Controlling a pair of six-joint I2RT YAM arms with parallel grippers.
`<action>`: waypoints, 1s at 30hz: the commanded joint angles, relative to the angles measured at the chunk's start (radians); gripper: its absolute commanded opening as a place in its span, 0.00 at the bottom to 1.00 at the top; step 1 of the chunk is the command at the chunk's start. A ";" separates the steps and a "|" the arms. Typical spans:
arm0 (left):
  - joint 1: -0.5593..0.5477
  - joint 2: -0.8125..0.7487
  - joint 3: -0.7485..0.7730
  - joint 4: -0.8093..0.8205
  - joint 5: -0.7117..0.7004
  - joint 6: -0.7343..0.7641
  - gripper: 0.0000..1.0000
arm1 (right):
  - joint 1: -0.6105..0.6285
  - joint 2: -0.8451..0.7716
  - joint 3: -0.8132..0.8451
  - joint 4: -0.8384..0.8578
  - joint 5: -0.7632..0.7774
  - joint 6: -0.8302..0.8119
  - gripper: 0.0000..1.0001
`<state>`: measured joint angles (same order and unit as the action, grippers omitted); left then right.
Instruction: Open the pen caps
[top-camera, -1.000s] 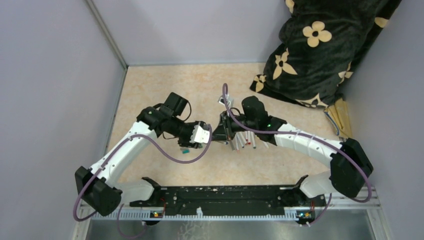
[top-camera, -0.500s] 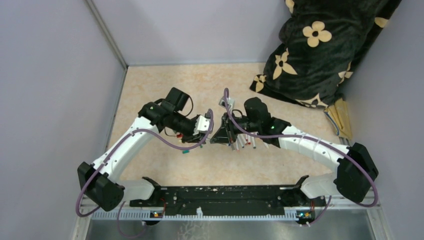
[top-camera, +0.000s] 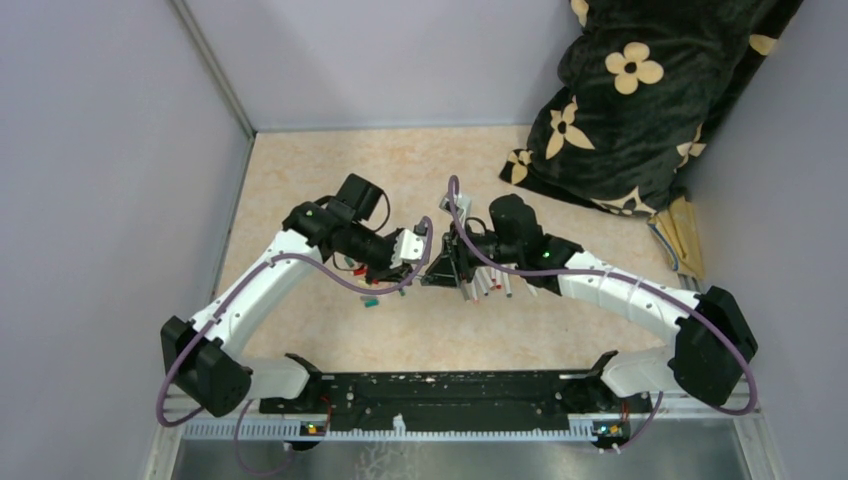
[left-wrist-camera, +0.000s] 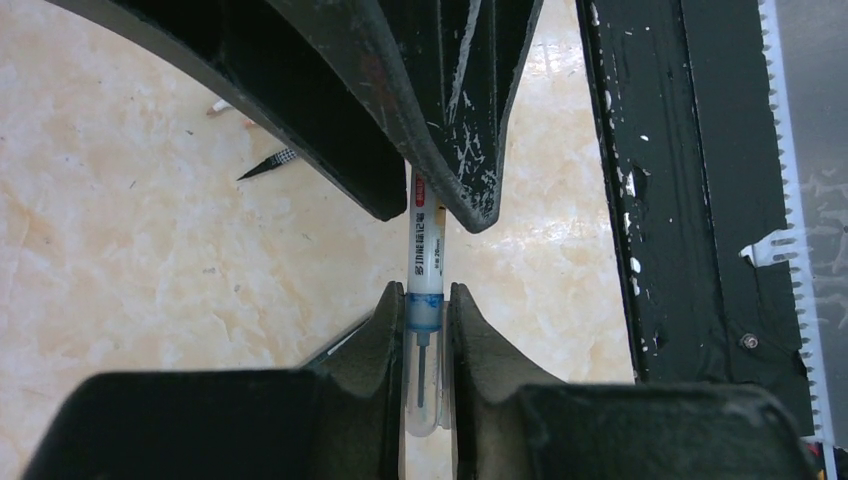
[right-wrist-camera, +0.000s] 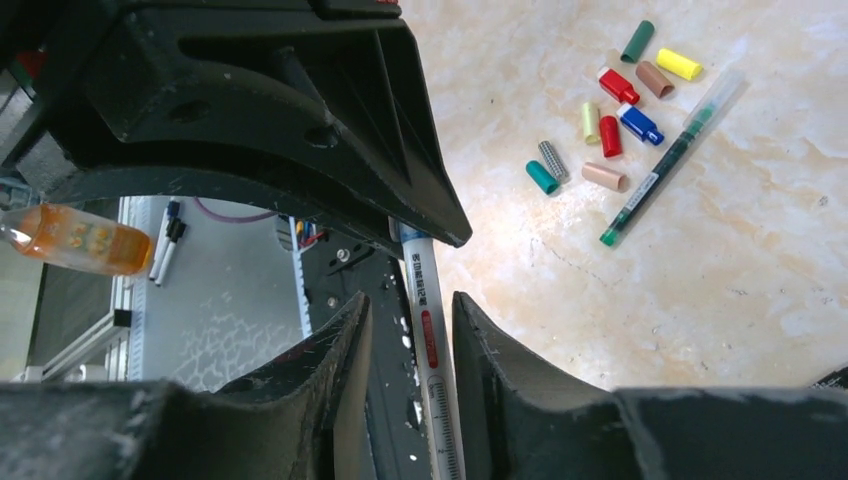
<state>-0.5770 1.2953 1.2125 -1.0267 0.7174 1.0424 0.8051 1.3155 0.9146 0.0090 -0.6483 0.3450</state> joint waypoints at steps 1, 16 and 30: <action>-0.001 0.004 0.033 -0.015 0.023 -0.018 0.00 | 0.011 -0.016 -0.013 0.092 0.014 0.034 0.33; 0.015 0.009 0.073 -0.016 0.118 -0.067 0.00 | 0.013 -0.070 -0.062 0.153 0.043 0.060 0.32; 0.015 -0.004 0.067 -0.003 0.092 -0.062 0.00 | 0.012 -0.056 -0.035 0.176 0.047 0.092 0.26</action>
<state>-0.5648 1.2961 1.2617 -1.0294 0.7830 0.9840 0.8097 1.2633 0.8455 0.1345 -0.5953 0.4232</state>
